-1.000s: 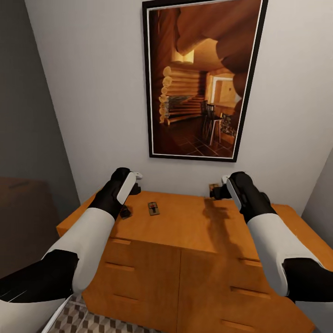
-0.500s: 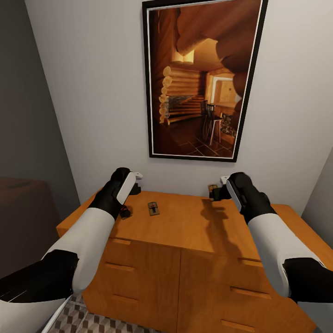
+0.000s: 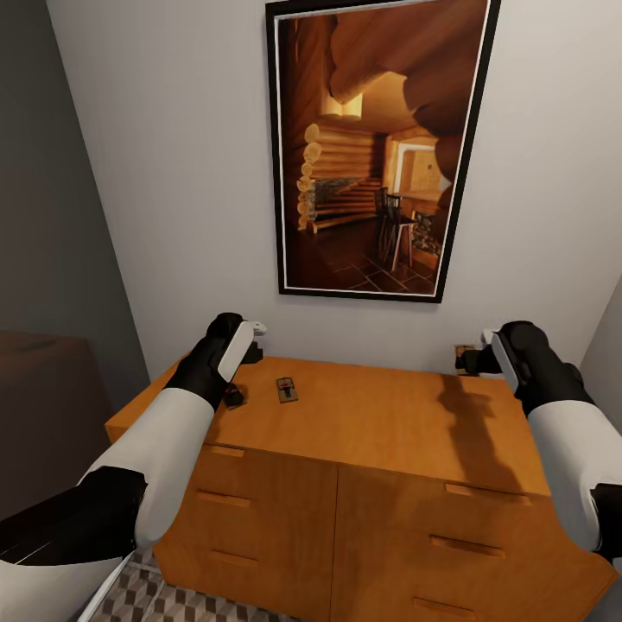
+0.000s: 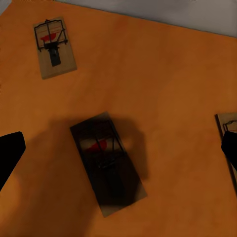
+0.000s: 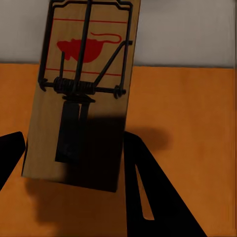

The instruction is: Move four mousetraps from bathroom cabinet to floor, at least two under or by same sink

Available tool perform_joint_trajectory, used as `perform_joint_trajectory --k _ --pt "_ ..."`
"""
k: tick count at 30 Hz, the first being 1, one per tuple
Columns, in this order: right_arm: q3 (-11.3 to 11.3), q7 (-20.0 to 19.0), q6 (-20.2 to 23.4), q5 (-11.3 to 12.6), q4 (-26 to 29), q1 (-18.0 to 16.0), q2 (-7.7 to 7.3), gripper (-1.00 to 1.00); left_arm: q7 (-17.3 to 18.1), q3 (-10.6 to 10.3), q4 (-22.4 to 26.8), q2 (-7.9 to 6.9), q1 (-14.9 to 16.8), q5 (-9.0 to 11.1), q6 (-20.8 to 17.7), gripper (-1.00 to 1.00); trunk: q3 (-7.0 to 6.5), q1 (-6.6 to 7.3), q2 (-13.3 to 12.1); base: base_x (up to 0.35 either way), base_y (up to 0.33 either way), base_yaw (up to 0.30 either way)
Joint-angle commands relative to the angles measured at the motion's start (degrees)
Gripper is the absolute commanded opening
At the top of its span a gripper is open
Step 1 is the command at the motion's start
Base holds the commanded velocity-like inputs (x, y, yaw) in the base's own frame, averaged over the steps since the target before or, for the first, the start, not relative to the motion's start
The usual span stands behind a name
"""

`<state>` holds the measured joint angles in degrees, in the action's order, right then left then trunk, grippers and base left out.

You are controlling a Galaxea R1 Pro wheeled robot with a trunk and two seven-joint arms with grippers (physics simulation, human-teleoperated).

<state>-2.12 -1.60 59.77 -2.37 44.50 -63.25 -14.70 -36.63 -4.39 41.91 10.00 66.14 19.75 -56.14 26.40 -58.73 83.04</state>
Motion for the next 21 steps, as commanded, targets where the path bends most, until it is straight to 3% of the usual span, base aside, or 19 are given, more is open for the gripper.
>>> perform_joint_trajectory --k 1,15,21 --pt "-0.13 -0.17 0.23 -0.18 0.06 -0.04 -0.01 -1.00 -0.54 -0.10 0.03 0.00 0.05 0.55 -0.11 1.00 0.07 0.00 0.04 0.000 0.000 0.000" --pt "0.16 -2.28 0.23 0.41 0.31 -0.04 0.77 -1.00 -0.54 -0.11 0.09 0.00 0.05 0.63 -0.11 1.00 0.07 0.00 0.04 0.000 0.000 0.000" --pt "3.18 -7.94 0.23 0.38 1.89 -0.04 3.49 -1.00 -0.54 -0.16 0.17 0.00 0.05 0.64 -0.17 1.00 0.07 0.00 0.04 0.000 0.000 0.000"
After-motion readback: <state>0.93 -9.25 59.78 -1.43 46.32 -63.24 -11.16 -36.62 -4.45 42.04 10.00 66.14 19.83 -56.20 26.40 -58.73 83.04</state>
